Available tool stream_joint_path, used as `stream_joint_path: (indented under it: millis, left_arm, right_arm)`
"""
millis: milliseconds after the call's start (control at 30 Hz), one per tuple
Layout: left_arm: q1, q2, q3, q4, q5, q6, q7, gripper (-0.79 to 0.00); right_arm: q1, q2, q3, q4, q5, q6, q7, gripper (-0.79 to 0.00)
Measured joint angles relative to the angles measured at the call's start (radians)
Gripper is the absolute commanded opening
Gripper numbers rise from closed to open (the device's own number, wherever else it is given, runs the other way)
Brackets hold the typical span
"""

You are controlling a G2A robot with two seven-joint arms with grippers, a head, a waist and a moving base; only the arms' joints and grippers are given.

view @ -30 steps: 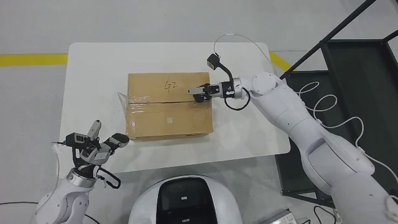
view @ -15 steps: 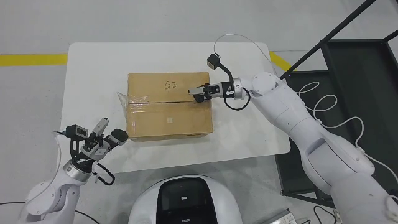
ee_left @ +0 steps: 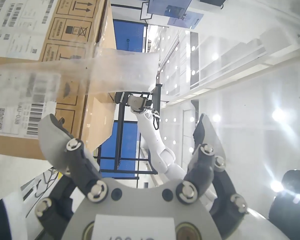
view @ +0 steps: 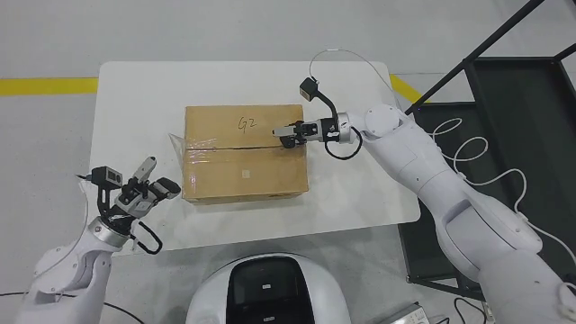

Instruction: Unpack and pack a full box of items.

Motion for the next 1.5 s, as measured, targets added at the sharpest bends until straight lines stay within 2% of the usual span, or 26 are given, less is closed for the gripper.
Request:
stream_joint_path:
  millis: [333, 567, 800, 933, 1200, 1333, 1500]
  left_arm:
    - [-0.064, -0.007, 0.033, -0.004, -0.072, 0.088, 0.03, 0.0]
    - [-0.044, -0.008, 0.007, -0.004, -0.102, 0.124, 0.089, 0.0]
    - [-0.012, -0.011, -0.007, 0.028, -0.101, 0.119, 0.137, 0.0]
    - [-0.029, -0.019, 0.023, 0.056, -0.081, 0.111, 0.201, 0.0]
    - [-0.13, -0.049, 0.152, 0.162, -0.102, 0.101, 0.363, 0.0]
    - [-0.155, -0.059, 0.165, 0.199, -0.138, 0.088, 0.42, 0.0]
    - [-0.148, -0.06, 0.143, 0.212, -0.163, 0.099, 0.406, 0.0]
  right_arm:
    - [0.0, 0.0, 0.0, 0.0, 0.0, 0.0, 0.0, 0.0]
    - [0.0, 0.0, 0.0, 0.0, 0.0, 0.0, 0.0, 0.0]
    - [0.0, 0.0, 0.0, 0.0, 0.0, 0.0, 0.0, 0.0]
    - [0.0, 0.0, 0.0, 0.0, 0.0, 0.0, 0.0, 0.0]
    - [0.0, 0.0, 0.0, 0.0, 0.0, 0.0, 0.0, 0.0]
    - [0.0, 0.0, 0.0, 0.0, 0.0, 0.0, 0.0, 0.0]
    - [0.0, 0.0, 0.0, 0.0, 0.0, 0.0, 0.0, 0.0]
